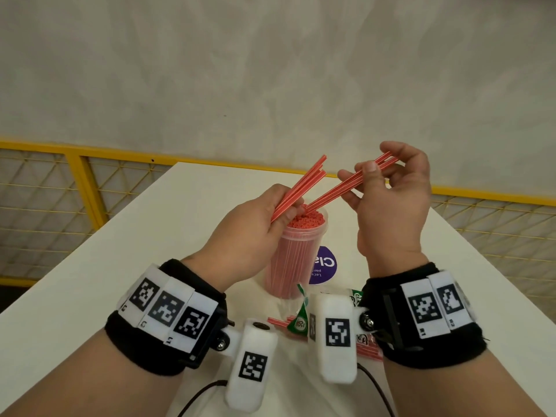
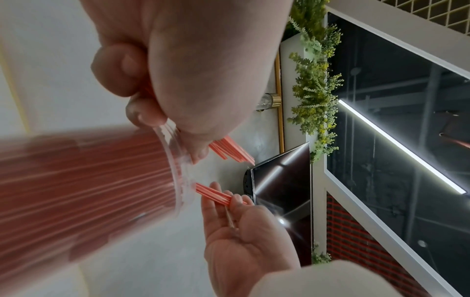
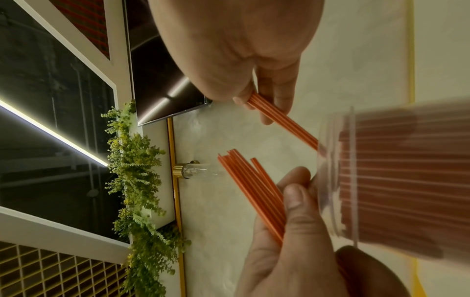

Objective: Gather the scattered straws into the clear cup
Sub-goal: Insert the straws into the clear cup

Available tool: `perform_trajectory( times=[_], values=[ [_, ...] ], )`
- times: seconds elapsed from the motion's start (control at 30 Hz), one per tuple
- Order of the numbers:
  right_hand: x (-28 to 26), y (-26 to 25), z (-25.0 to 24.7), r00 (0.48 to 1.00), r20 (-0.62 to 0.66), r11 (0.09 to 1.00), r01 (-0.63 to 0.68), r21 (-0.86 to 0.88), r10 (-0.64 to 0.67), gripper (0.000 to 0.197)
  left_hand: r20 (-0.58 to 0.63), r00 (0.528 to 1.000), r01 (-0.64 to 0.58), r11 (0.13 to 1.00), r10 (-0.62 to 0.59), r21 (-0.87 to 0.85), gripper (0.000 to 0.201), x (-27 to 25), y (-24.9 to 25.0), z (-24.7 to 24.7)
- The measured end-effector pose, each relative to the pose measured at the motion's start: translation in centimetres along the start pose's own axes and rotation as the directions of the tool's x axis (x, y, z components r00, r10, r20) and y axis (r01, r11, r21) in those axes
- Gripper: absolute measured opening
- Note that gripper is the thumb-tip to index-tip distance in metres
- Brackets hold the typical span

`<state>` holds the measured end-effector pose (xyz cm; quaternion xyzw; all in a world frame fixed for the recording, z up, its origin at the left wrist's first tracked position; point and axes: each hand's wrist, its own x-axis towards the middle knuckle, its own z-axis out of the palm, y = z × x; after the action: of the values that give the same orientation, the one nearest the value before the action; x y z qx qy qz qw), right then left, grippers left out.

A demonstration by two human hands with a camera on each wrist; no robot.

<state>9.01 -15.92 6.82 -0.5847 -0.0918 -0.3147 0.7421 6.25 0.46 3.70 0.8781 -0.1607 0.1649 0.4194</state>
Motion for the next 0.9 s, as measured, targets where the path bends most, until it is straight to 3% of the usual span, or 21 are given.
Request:
perform_trajectory(
  times=[0.23,0.33,0.43,0.5,0.57,0.6,0.77,0.9],
  values=[
    [-0.5,0.7,0.5,1.000,0.025,1.000,0.010,-0.015,-0.010,0.030,-0.008,1.000,-0.026,0.998,0.026,0.050,0.019,-0.1,0.0,0.0],
    [-0.6,1.2,0.5,0.999,0.034,0.995,0.037,-0.095,-0.034,0.033,-0.017,1.000,-0.017,1.000,0.017,-0.002,0.019,0.0,-0.1,0.0],
    [-0.5,1.6,0.4,0.994,0.101,0.974,0.066,-0.217,-0.045,0.033,-0.115,0.993,0.012,0.995,-0.024,-0.104,0.012,0.3,-0.5,0.0],
    [-0.5,2.0,0.4,0.961,0.273,0.919,0.062,-0.388,0.050,0.023,-0.195,0.976,0.058,0.980,-0.096,-0.189,0.014,0.5,-0.7,0.0],
    [-1.0,2.4,0.3,0.863,0.429,0.832,0.020,-0.554,0.265,0.014,-0.241,0.957,0.094,0.960,-0.161,-0.265,0.015,0.6,-0.8,-0.1],
    [-1.1,2.5,0.4,0.833,0.441,0.816,-0.022,-0.577,0.334,0.012,-0.253,0.950,0.104,0.951,-0.182,-0.293,0.014,0.6,-0.8,-0.2],
    [-0.8,2.2,0.5,0.907,0.320,0.902,-0.125,-0.413,0.272,0.016,-0.240,0.940,0.148,0.921,-0.244,-0.361,0.015,0.6,-0.6,-0.4],
    [-1.0,2.1,0.2,0.828,0.417,0.861,-0.144,-0.487,0.375,0.025,-0.181,0.932,0.206,0.871,-0.313,-0.445,0.017,0.5,-0.5,-0.3]
  ],
)
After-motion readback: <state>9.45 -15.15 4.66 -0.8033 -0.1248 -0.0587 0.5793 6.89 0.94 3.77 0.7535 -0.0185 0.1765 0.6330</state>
